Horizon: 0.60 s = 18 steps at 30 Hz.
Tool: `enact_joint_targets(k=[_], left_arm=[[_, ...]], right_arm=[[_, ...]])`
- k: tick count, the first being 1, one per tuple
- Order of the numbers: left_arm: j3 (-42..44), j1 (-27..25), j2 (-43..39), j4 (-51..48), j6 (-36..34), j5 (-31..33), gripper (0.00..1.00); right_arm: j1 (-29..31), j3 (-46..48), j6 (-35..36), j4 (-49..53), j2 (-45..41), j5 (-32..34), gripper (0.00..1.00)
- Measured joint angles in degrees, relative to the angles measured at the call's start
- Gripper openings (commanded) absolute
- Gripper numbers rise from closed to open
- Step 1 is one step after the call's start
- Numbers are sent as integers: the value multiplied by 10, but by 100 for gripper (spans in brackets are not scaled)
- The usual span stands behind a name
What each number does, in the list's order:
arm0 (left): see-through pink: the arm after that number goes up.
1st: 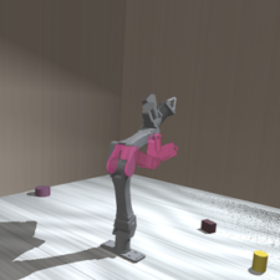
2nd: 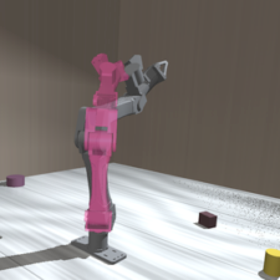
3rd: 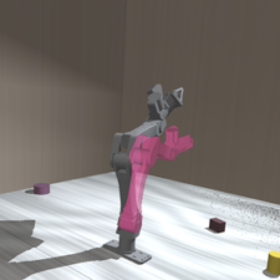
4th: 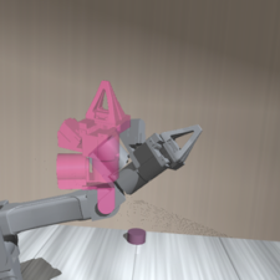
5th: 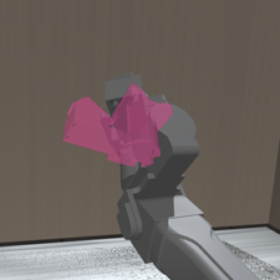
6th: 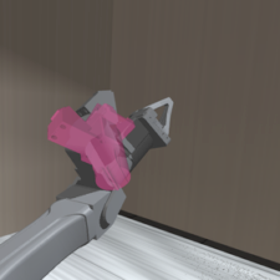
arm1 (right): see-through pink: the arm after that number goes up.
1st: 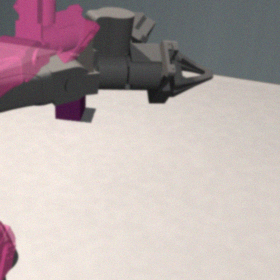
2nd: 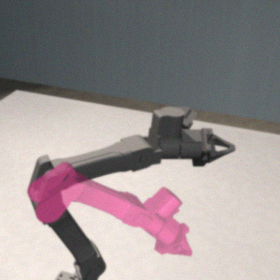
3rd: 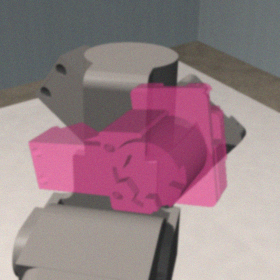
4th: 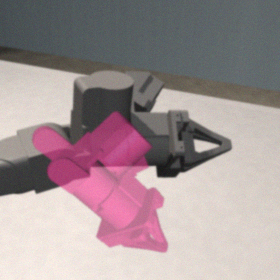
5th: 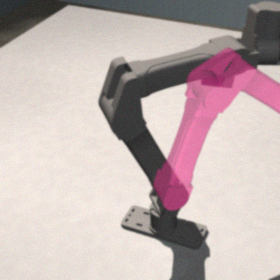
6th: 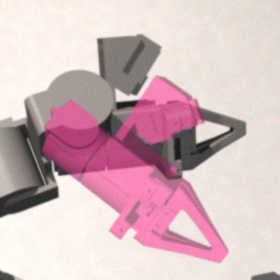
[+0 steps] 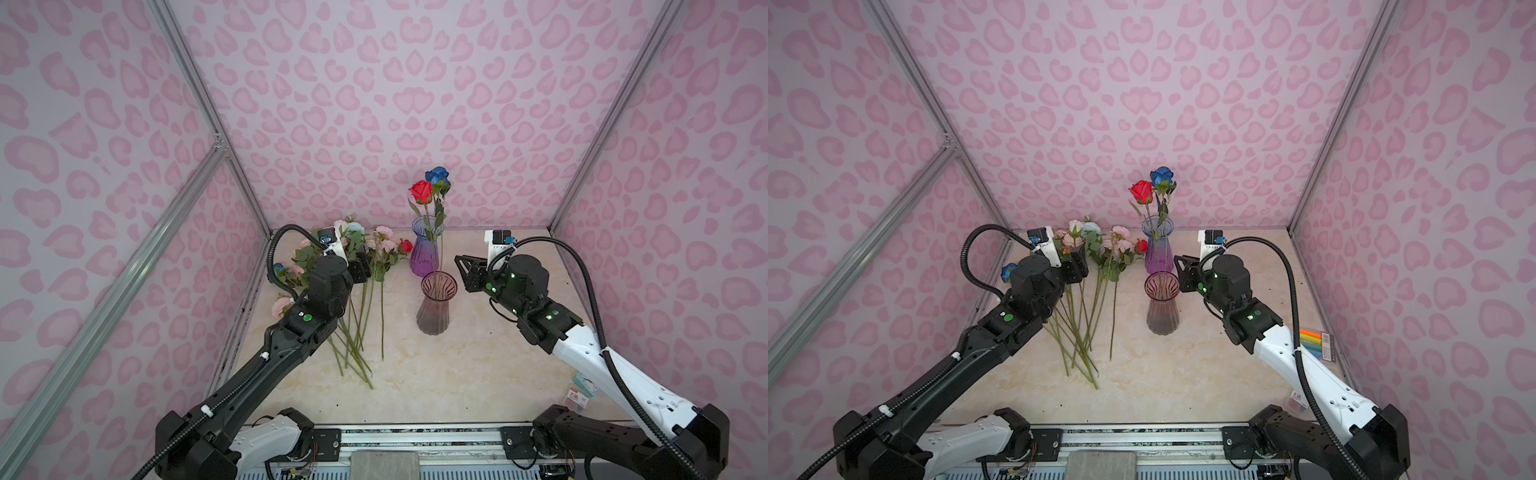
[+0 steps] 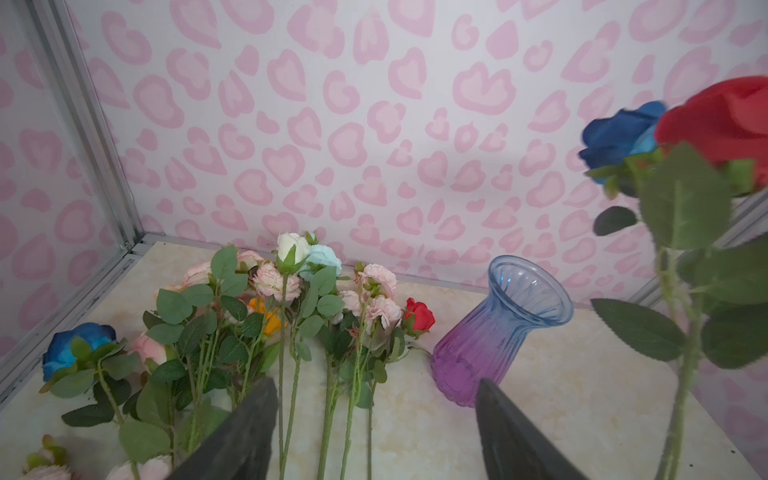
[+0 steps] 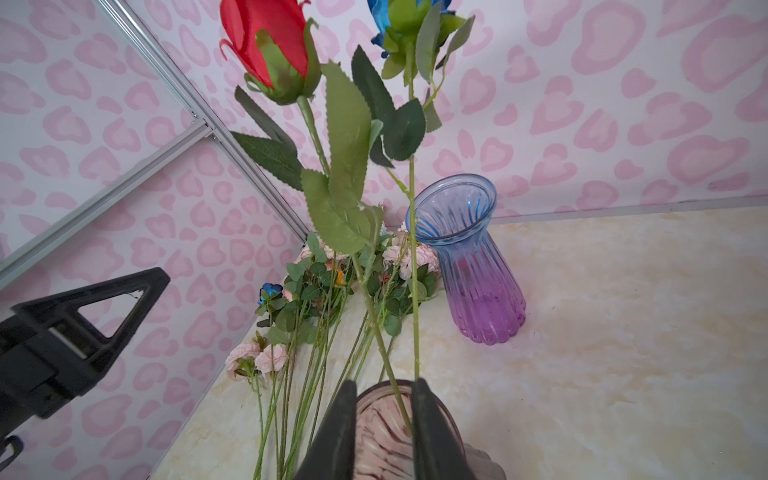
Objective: Arrange the flowers into the vase
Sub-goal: 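Open and withdraw the right gripper while the left gripper moves to the stems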
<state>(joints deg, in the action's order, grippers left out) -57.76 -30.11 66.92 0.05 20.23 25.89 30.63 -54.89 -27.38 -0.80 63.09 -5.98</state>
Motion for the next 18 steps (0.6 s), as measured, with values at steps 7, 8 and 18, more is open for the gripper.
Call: enact_joint_targets(k=[7,8,18], left_arm=[[-49,77,123,-63,54,-37,61],[-61,91,151,-74,58,-49,57],[-195,137,375,-250,66,-112,46]], right_arm=[[0,29,6,11,-47,19,23],[0,34,6,12,-53,19,23],[0,100,-15,2,-96,30,21]])
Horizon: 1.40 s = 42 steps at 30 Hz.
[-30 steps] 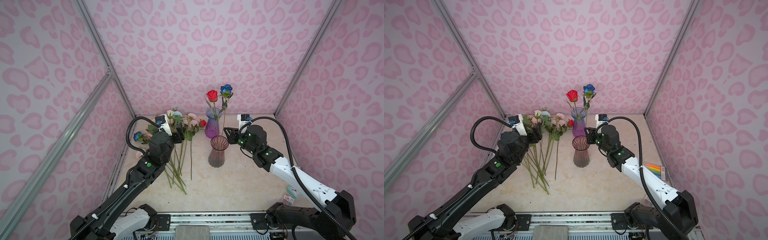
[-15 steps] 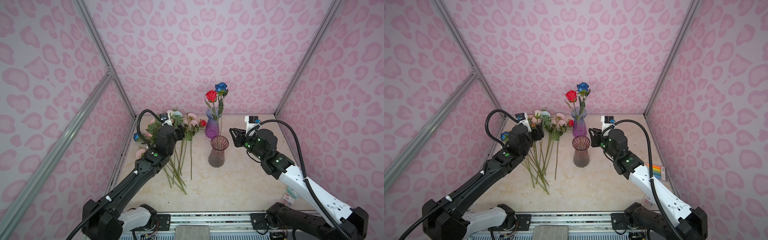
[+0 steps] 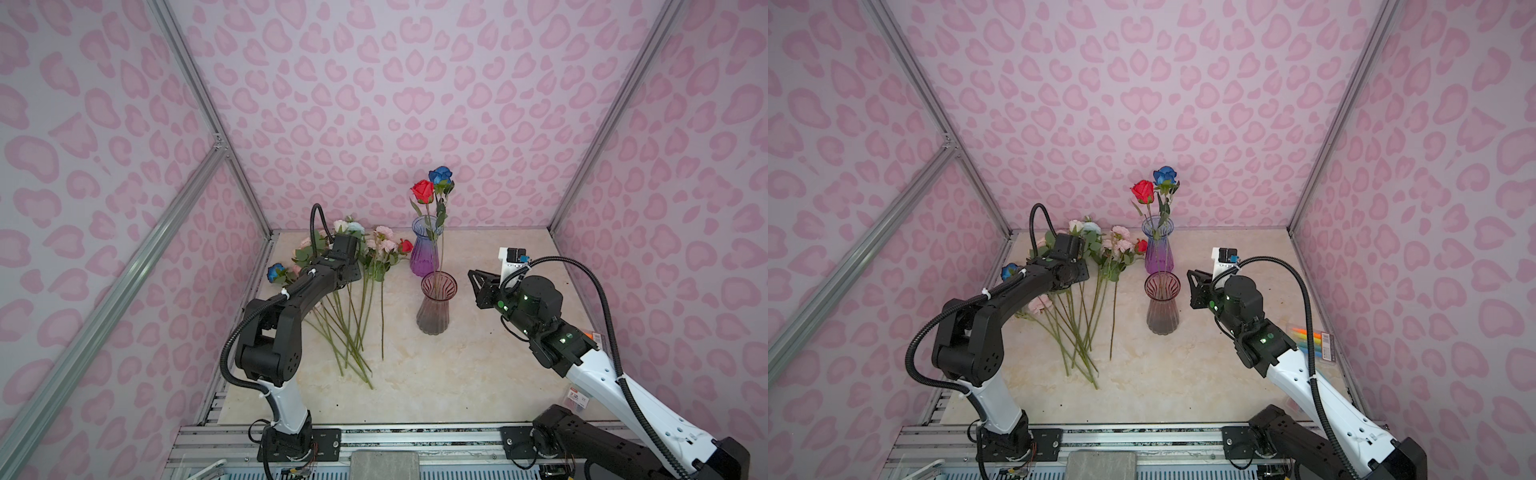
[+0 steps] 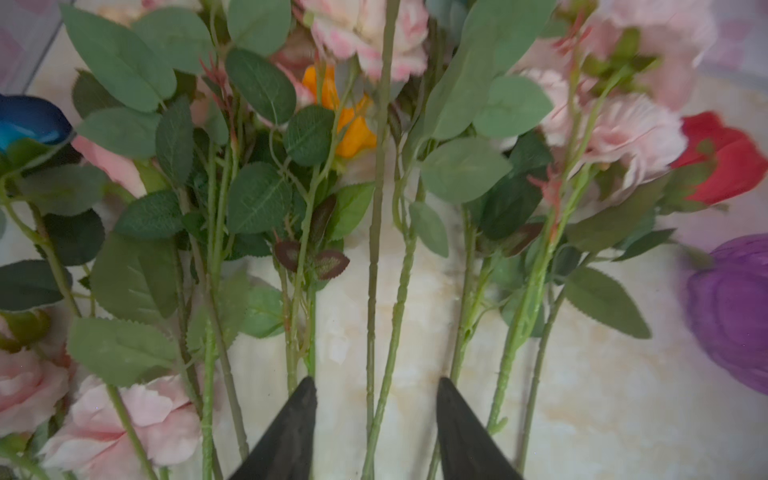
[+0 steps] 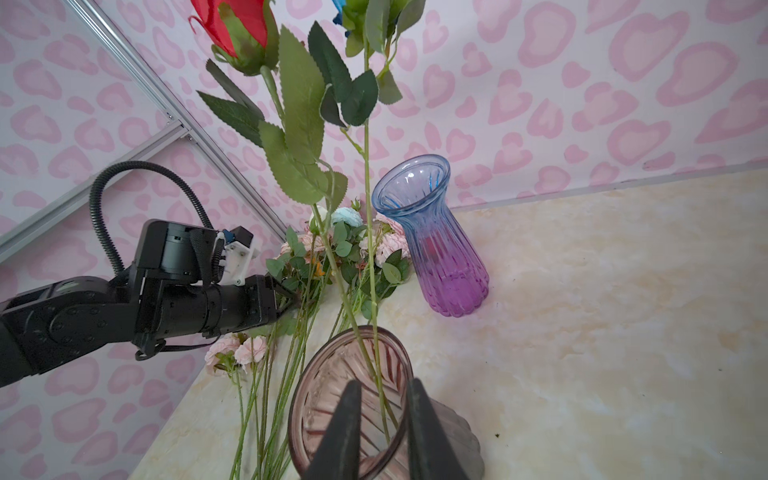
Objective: Arrange the flowers into the vase
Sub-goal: 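Open and withdraw the right gripper while the left gripper moves to the stems, then lower the left gripper onto a stem in the pile and close on it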
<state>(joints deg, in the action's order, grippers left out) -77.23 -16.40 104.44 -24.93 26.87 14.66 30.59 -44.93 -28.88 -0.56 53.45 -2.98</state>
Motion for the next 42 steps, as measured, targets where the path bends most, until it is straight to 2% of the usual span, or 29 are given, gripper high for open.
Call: enact_joint_targets(k=[4,7,10,12,28,36,42], left_arm=[[39,0,-3,-10,10,-15,43],[67,0,-3,-26,14,-38,33],[82,-4,-3,-25,13,-62,31],[93,-10,-3,-24,13,-73,26],[130,-24,-13,-23,0,-72,5],[113,-35,-42,-35,-6,-66,4],[106,-36,-45,-40,-12,-67,13]], right_arm=[[-2,21,0,-15,-15,12,21],[-6,24,0,-16,-16,14,21],[-7,24,0,-17,-14,14,21],[-8,24,0,-17,-14,14,21],[-11,34,0,-16,-22,15,20],[-11,33,0,-15,-24,15,20],[-11,32,0,-14,-24,15,20]])
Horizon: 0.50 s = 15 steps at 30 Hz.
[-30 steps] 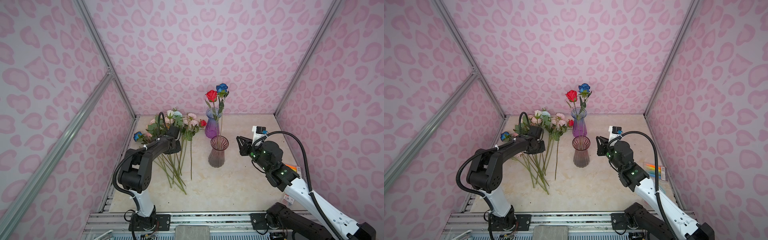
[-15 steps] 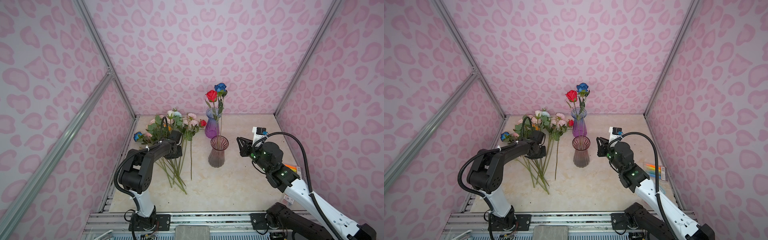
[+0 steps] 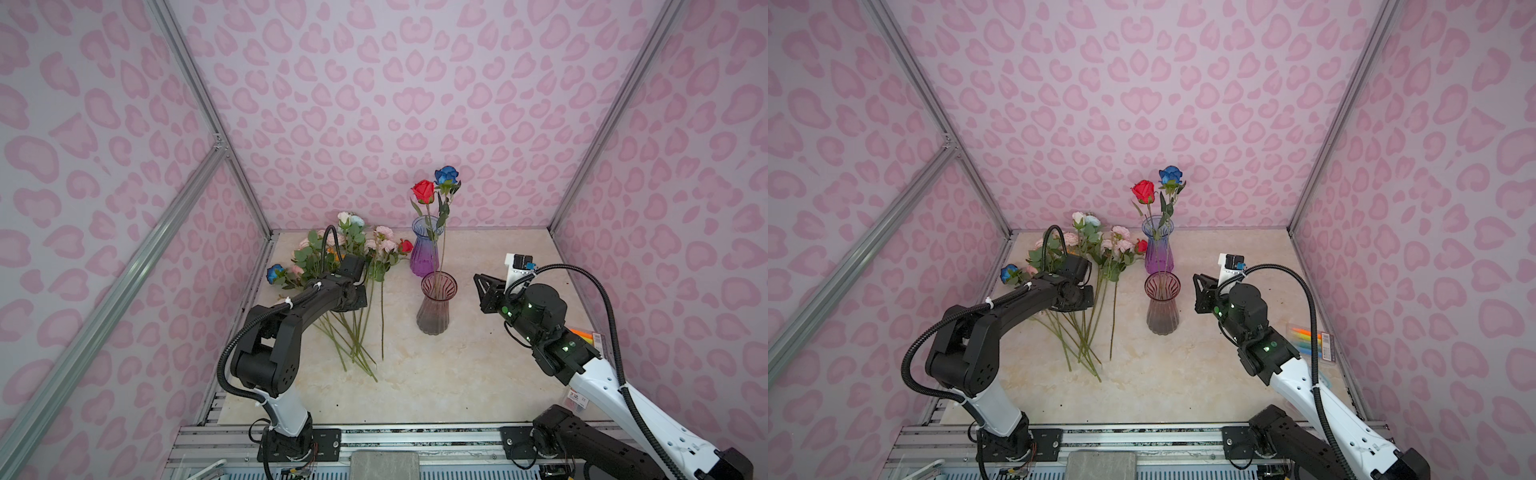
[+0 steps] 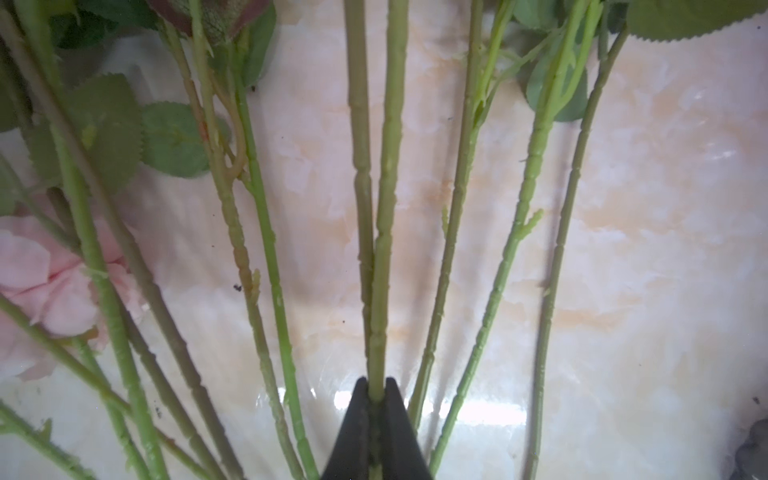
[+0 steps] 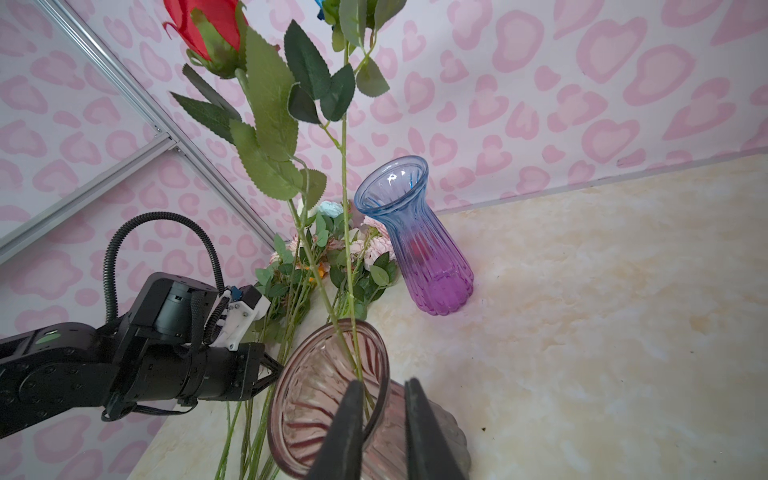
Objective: Arrange the flowers into the vase
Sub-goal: 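Lower the left gripper onto a stem in the pile and close on it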
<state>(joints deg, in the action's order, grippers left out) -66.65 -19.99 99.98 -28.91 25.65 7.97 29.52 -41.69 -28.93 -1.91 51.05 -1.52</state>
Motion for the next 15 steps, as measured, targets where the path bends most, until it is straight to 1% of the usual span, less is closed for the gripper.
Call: enact_joint_targets(k=[3,6,9,13,15], left_arm=[[0,-1,0,0,-2,-1,26],[-3,-3,0,0,-2,-4,32],[-8,-4,0,0,-2,-7,32],[-19,-4,11,-1,-4,-7,23],[-20,-4,17,-2,-4,-6,22]], right_arm=[[0,-2,0,1,-1,0,20],[0,-3,0,1,-2,1,20],[-1,-4,0,1,-1,3,20],[-1,-4,0,1,3,3,20],[-1,-4,0,1,4,2,20]])
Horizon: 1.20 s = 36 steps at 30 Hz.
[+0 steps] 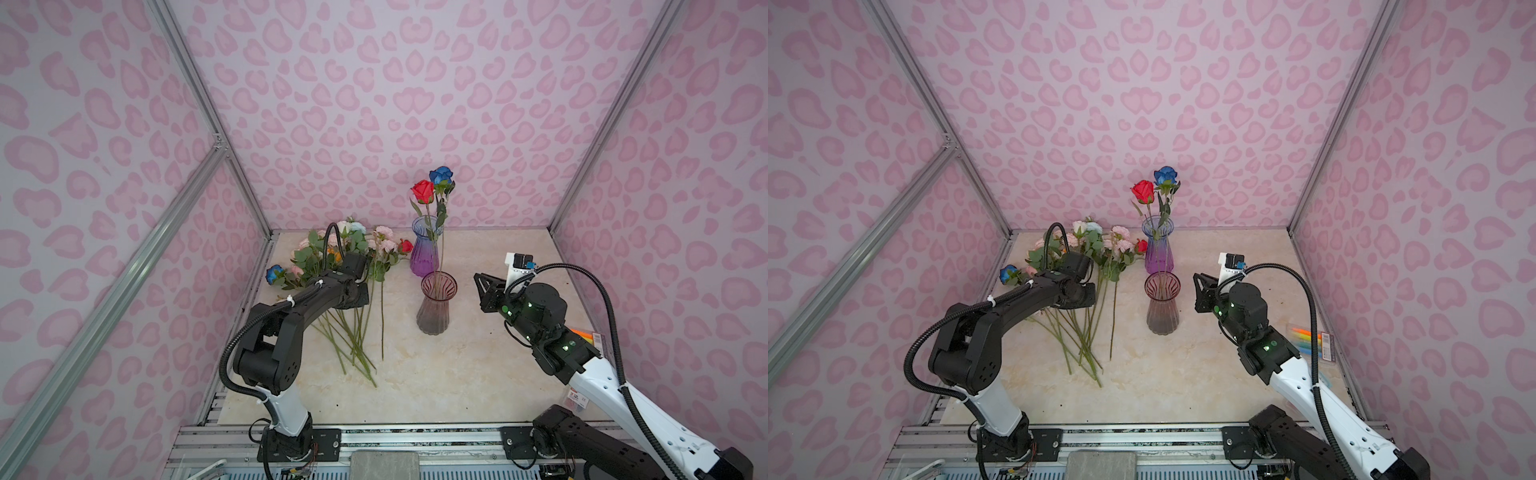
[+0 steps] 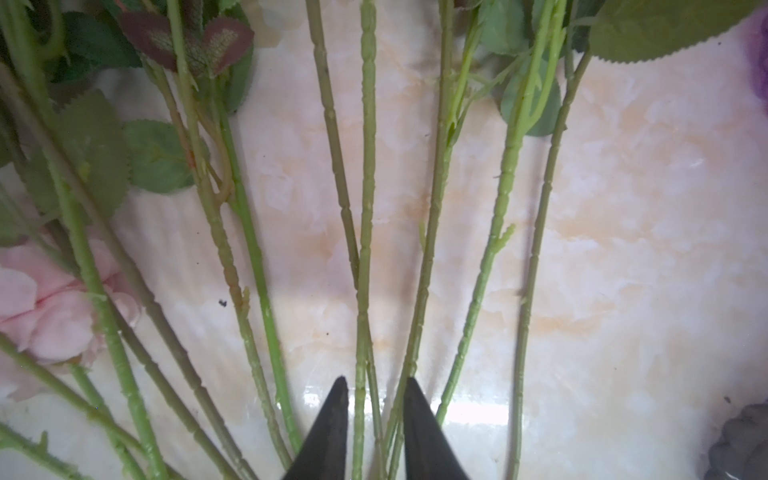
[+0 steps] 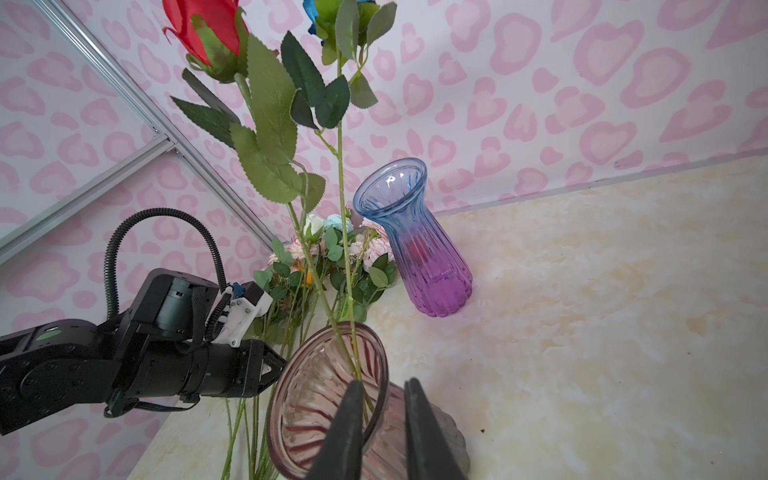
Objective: Arrange the flowers into the vase
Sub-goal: 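Lower the left gripper onto a stem in the pile and close on it, then lift the light blue rose stem with the left gripper while the right gripper approaches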
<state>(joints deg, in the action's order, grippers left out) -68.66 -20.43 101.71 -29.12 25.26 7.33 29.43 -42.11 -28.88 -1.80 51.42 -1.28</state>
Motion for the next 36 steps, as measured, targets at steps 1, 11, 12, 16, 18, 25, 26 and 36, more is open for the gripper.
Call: enact_joint_targets(k=[1,11,12,16,18,25,26,36], left_arm=[[0,0,1,-3,0,0,22],[44,-9,0,-10,2,6,12],[45,-9,0,-9,2,6,12],[46,-9,0,-7,2,6,15],[46,-9,4,-6,2,5,17],[47,-9,18,2,2,-9,7],[48,-9,18,4,2,-9,4],[19,-9,-45,-9,2,3,3]], right_arm=[[0,0,0,0,0,0,20],[-2,0,0,-1,7,0,20],[-2,0,0,-1,10,0,20],[-2,0,-2,-1,12,-3,20],[-2,1,-5,-1,11,-3,20],[-2,7,-5,0,2,-2,20],[-2,7,-5,0,1,-2,20],[-5,7,-5,0,-9,2,20]])
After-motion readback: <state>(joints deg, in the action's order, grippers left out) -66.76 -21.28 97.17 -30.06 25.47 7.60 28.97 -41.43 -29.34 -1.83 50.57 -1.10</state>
